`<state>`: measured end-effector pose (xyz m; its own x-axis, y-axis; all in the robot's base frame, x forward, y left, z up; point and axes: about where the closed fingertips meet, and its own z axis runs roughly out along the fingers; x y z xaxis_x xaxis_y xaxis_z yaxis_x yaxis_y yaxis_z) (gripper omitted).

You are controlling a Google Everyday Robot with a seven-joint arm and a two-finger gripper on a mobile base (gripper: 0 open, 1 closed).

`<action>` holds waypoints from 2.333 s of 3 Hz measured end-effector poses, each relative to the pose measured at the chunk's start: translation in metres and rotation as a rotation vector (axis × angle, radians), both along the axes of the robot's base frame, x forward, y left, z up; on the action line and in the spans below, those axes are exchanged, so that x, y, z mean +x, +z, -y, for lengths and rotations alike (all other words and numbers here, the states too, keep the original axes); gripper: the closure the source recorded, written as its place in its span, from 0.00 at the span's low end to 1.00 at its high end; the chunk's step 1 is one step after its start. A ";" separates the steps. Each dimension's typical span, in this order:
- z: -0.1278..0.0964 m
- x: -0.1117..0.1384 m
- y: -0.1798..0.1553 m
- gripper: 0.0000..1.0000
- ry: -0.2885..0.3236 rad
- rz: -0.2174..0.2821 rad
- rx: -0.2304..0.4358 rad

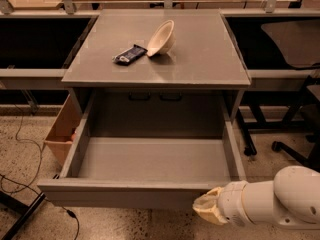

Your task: Close top drawer

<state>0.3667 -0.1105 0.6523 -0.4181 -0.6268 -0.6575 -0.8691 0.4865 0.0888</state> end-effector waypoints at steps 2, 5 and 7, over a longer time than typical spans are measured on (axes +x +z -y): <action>-0.006 0.047 0.007 0.48 -0.022 0.058 0.042; -0.024 0.110 0.009 0.00 -0.018 0.081 0.087; -0.049 0.160 0.006 0.00 0.006 0.082 0.096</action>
Offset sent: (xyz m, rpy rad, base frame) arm 0.0834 0.0128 0.0138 0.0771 -0.0926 -0.0263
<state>0.5263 -0.0612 0.6581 -0.3567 -0.5616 -0.7466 -0.8782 0.4741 0.0630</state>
